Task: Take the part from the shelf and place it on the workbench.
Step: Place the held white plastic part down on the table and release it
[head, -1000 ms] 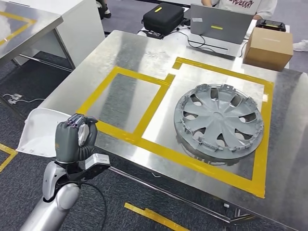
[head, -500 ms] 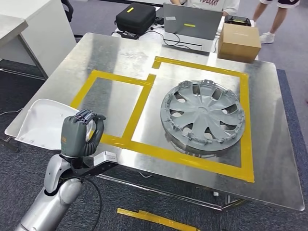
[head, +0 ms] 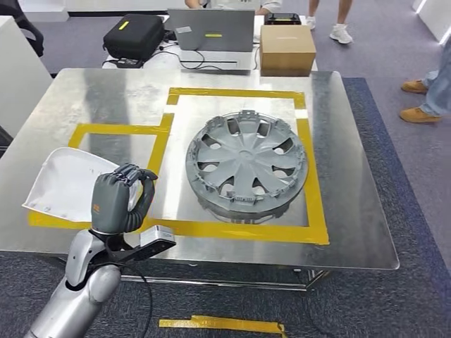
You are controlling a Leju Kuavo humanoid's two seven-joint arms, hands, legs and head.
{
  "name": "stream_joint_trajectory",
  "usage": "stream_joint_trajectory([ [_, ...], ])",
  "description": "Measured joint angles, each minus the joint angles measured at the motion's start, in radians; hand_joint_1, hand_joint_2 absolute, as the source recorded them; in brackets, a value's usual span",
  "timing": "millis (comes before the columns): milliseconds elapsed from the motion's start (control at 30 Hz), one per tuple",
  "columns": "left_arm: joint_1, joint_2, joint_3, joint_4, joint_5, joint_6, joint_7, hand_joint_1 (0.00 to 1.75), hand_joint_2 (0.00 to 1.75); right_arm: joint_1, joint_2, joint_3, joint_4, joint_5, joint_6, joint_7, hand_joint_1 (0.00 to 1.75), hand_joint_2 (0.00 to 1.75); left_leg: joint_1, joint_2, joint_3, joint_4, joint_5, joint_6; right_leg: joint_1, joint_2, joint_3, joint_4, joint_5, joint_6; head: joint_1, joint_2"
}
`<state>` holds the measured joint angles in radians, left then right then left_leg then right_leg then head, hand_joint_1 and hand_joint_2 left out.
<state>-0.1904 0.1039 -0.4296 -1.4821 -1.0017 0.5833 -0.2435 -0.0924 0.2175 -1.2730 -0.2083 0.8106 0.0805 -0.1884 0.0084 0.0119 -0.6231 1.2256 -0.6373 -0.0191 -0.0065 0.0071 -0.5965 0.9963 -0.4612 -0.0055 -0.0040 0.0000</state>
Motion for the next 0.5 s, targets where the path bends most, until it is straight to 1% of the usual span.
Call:
stream_joint_trajectory([
  [33,0.002,0.001,-0.001,0.0,0.0,0.0,0.0,1.75,1.75,0.0,0.001,0.0,0.0,0.0,0.0,0.0,0.0,0.0,0.001,-0.005,-0.028,0.054,-0.014,-0.001,0.0,0.016,0.001,0.0,0.0,-0.001,0.0,0.0],
  [67,0.003,0.002,-0.003,0.001,0.0,-0.001,0.0,1.75,1.75,0.0,0.001,0.0,0.0,0.0,0.001,0.0,0.0,0.0,0.001,-0.007,-0.043,0.076,-0.007,-0.002,0.0,0.032,0.002,0.001,0.0,-0.001,0.0,0.0],
  [100,0.003,0.002,-0.004,0.001,-0.002,-0.001,0.0,1.75,1.75,0.001,0.002,0.0,0.0,0.0,0.001,0.0,0.0,0.0,0.002,-0.009,-0.04,0.056,0.022,-0.001,-0.001,0.049,0.004,0.002,-0.001,0.0,0.0,0.0],
  [133,0.002,0.003,-0.005,0.001,-0.003,-0.002,0.0,1.75,1.75,0.002,0.002,0.0,0.0,-0.001,0.001,0.0,0.0,0.0,0.004,-0.014,-0.02,0.0,0.065,0.0,-0.001,0.064,0.006,0.004,-0.002,0.001,0.0,0.0],
  [167,0.001,0.004,-0.006,0.001,-0.006,-0.004,0.0,1.75,1.75,0.002,0.003,0.0,0.0,-0.001,0.0,0.0,0.0,0.0,0.005,-0.023,0.005,-0.068,0.105,0.002,-0.002,0.075,0.007,0.006,-0.003,0.003,0.0,0.0],
  [200,-0.002,0.005,-0.008,0.001,-0.01,-0.006,0.0,1.75,1.75,0.002,0.003,0.0,0.0,0.0,0.0,0.0,0.0,0.0,0.007,-0.033,0.029,-0.131,0.133,0.004,-0.001,0.086,0.005,0.01,-0.005,0.006,-0.002,0.0],
  [233,-0.004,0.006,-0.009,0.001,-0.013,-0.008,0.0,1.75,1.75,0.003,0.004,0.0,0.0,0.001,-0.001,0.002,0.0,0.0,0.007,-0.041,0.042,-0.172,0.146,0.007,0.0,0.094,0.001,0.012,-0.005,0.011,-0.002,0.0],
  [267,-0.006,0.007,-0.01,0.002,-0.017,-0.01,0.0,1.75,1.75,0.004,0.004,0.0,0.0,0.002,-0.002,0.005,0.0,0.0,0.006,-0.046,0.047,-0.19,0.147,0.012,0.0,0.098,-0.004,0.014,-0.004,0.015,-0.003,0.0],
  [333,-0.01,0.005,-0.014,0.002,-0.025,-0.012,0.0,1.75,1.75,0.008,0.005,0.0,0.001,0.005,-0.004,0.02,0.0,0.0,0.004,-0.044,0.045,-0.196,0.147,0.024,-0.002,0.104,-0.011,0.011,-0.002,0.027,-0.002,0.0],
  [367,-0.014,0.005,-0.016,0.002,-0.031,-0.014,0.001,1.75,1.75,0.01,0.006,0.0,0.001,0.007,-0.005,0.029,0.0,0.0,0.005,-0.041,0.046,-0.199,0.15,0.031,-0.002,0.095,-0.014,0.014,-0.006,0.033,-0.002,0.0],
  [400,-0.018,0.005,-0.019,0.002,-0.039,-0.015,0.002,1.75,1.75,0.01,0.007,0.0,0.001,0.009,-0.004,0.037,0.0,0.0,0.006,-0.037,0.047,-0.202,0.152,0.039,-0.002,0.075,-0.023,0.03,-0.018,0.038,0.002,0.0],
  [433,-0.022,0.005,-0.023,0.002,-0.047,-0.016,0.003,1.75,1.75,0.009,0.007,0.0,0.001,0.012,-0.001,0.044,0.0,0.0,0.008,-0.033,0.048,-0.204,0.154,0.044,-0.001,0.05,-0.043,0.068,-0.041,0.043,0.005,0.0],
  [467,-0.025,0.006,-0.026,0.004,-0.056,-0.017,0.004,1.75,1.75,0.007,0.008,0.0,0.001,0.015,0.003,0.05,0.0,0.0,0.007,-0.029,0.048,-0.205,0.155,0.048,-0.001,0.024,-0.07,0.126,-0.071,0.047,0.009,0.0],
  [500,-0.029,0.006,-0.031,0.008,-0.065,-0.017,0.003,1.75,1.75,0.005,0.008,0.0,0.001,0.017,0.01,0.054,0.0,0.0,0.006,-0.024,0.048,-0.205,0.154,0.051,-0.001,0.007,-0.106,0.199,-0.103,0.05,0.011,0.0],
])
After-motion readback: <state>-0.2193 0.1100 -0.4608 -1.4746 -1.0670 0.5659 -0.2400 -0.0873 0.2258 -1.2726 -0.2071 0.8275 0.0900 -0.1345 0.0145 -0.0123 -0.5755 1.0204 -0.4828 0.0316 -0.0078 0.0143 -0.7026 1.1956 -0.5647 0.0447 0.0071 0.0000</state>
